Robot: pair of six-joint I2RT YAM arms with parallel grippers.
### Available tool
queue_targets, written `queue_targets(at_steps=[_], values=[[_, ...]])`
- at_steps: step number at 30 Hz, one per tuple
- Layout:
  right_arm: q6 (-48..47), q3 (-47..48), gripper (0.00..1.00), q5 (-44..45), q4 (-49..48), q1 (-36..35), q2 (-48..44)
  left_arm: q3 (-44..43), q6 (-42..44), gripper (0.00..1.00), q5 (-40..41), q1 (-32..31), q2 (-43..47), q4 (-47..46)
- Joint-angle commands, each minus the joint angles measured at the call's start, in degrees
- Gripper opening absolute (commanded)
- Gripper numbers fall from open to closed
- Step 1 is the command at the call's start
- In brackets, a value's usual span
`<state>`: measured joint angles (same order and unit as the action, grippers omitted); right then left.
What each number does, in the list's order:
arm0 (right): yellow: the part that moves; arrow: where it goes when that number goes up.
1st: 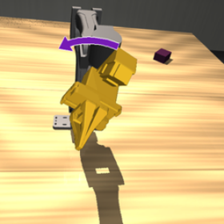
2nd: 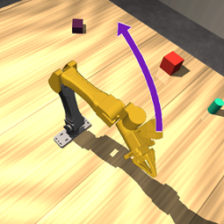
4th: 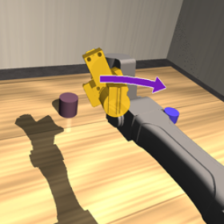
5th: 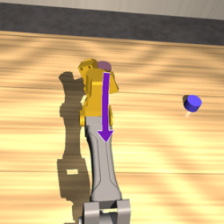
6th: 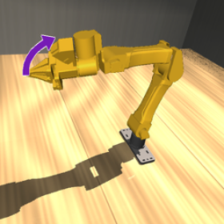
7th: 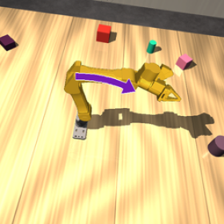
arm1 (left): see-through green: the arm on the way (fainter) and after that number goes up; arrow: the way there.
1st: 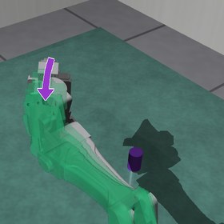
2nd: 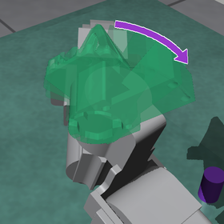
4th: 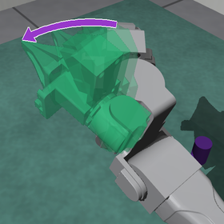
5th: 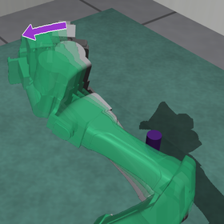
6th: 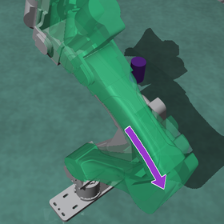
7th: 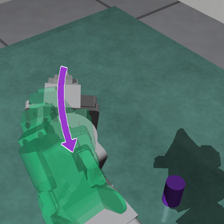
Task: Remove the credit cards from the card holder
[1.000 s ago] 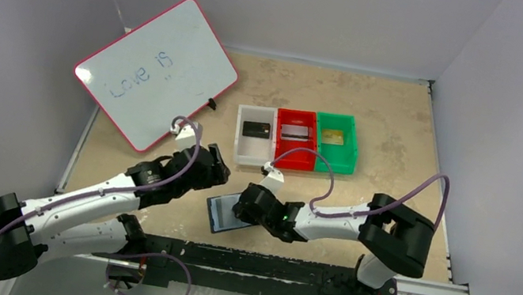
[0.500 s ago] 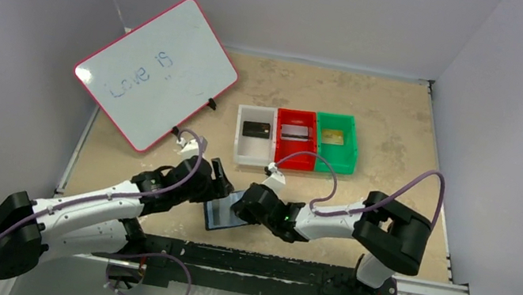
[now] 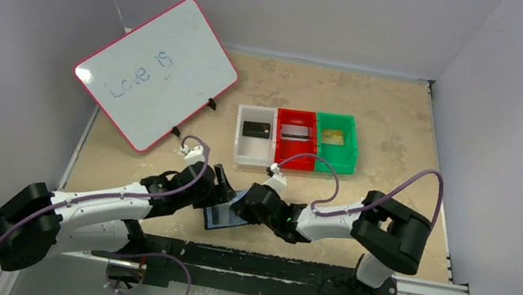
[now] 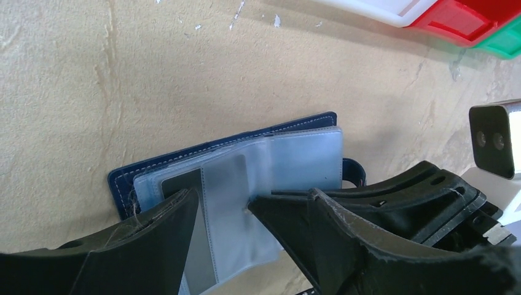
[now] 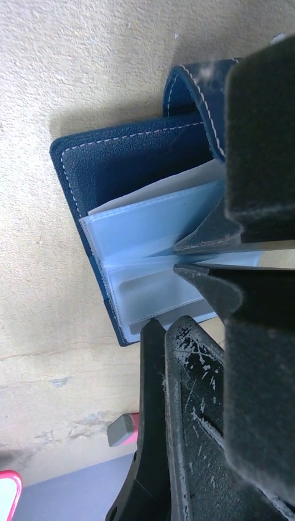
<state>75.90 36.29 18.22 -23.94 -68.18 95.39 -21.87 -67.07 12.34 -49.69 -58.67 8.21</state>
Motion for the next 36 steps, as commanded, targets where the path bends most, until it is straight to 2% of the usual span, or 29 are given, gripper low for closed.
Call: queue_targets(at_steps=[1,8,18,20,23,29,32,36], values=[[-0.14,-1.71,0.13,-0.23,3.69,0.24,2.17,0.10,-1.29,0.66,3.79,-0.66,0.03,-1.34],[-0.53,-2.64,0.15,-0.92,1.20,0.46,1.78,1.61,-1.77,0.66,1.46,-1.28,-2.79,-4.51],[-2.26,-4.72,0.25,-1.78,-3.63,0.77,-0.97,1.91,-2.19,0.65,-0.65,-2.49,-4.52,-9.44],[-3.31,-5.09,0.29,-2.09,-4.75,0.77,-1.97,1.83,-2.33,0.65,-0.50,-2.51,-4.34,-9.44],[-5.20,-5.68,0.41,-2.11,-6.14,0.75,-4.01,1.44,-2.33,0.64,-0.50,-2.52,-4.30,-9.52],[-9.68,-5.89,0.50,0.33,-7.24,0.72,-8.95,0.20,-2.04,0.65,-0.68,-2.57,-5.09,-9.73],[-9.51,-7.06,0.50,0.89,-7.68,0.69,-10.78,-0.18,-2.01,0.65,-1.39,-2.53,-5.90,-10.87],[-8.63,-7.03,0.46,1.59,-4.70,0.69,-11.41,-0.32,-2.55,0.64,-2.76,-2.60,-7.57,-13.78]])
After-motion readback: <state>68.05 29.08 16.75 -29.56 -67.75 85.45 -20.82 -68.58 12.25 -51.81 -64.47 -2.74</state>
